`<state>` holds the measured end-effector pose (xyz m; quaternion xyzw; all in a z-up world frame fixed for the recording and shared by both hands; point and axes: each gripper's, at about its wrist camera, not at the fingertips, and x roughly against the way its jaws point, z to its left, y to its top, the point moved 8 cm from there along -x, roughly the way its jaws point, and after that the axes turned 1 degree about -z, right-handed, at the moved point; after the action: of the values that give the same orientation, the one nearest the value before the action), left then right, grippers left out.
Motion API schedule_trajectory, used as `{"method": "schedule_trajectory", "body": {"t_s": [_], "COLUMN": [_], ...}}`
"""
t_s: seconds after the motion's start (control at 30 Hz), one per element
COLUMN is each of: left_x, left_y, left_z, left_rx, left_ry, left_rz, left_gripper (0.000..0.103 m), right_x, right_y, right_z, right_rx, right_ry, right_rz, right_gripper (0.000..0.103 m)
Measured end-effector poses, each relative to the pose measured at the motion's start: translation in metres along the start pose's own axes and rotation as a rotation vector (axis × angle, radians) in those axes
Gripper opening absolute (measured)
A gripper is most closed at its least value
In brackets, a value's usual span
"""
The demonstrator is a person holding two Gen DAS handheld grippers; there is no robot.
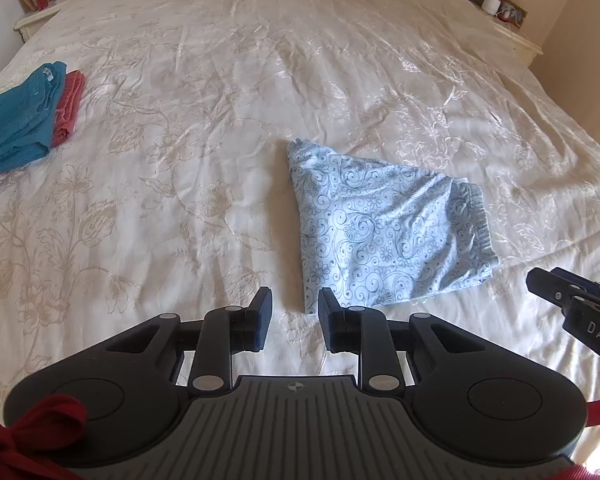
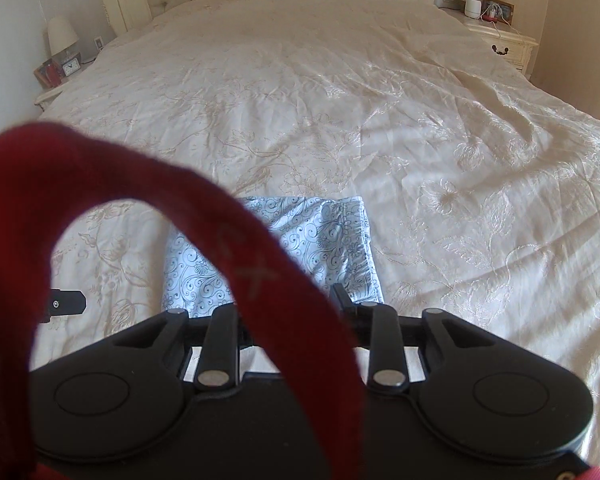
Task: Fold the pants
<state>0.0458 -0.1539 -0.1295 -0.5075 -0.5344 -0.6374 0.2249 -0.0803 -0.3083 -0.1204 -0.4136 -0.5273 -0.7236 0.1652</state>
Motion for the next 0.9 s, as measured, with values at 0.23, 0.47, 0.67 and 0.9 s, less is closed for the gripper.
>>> {"method": "schedule_trajectory", "body": {"t_s": [0.23, 0.47, 0.67, 0.9], "left_x": [0.018, 0.038, 0.053, 0.061], "left_y": [-0.014, -0.022, -0.028, -0.031], "left_z": [0.006, 0.008, -0.001, -0.013], "left_rx": [0.03, -0.029, 0.008, -0.004], "left_ry": [0.019, 0.167, 0.109, 0.075], "left_rz": [-0.011, -0.048, -0.079, -0.088], "left_gripper": [0.025, 0.025, 0.025, 0.025], "right_x": [0.019, 0.038, 0.052, 0.059], "right_y": [-0.008, -0.014, -0.015, -0.019], "right_z": [0.019, 0.032, 0.033, 0.032], "right_rx": [0.041, 0.066, 0.052, 0.044], "right_ry": [-0.004, -0.007, -0.017, -0.032], "right_rz": [-0.001, -0.016, -0.035, -0.045], "right_gripper": [0.041, 0.041, 0.041, 0.041]}}
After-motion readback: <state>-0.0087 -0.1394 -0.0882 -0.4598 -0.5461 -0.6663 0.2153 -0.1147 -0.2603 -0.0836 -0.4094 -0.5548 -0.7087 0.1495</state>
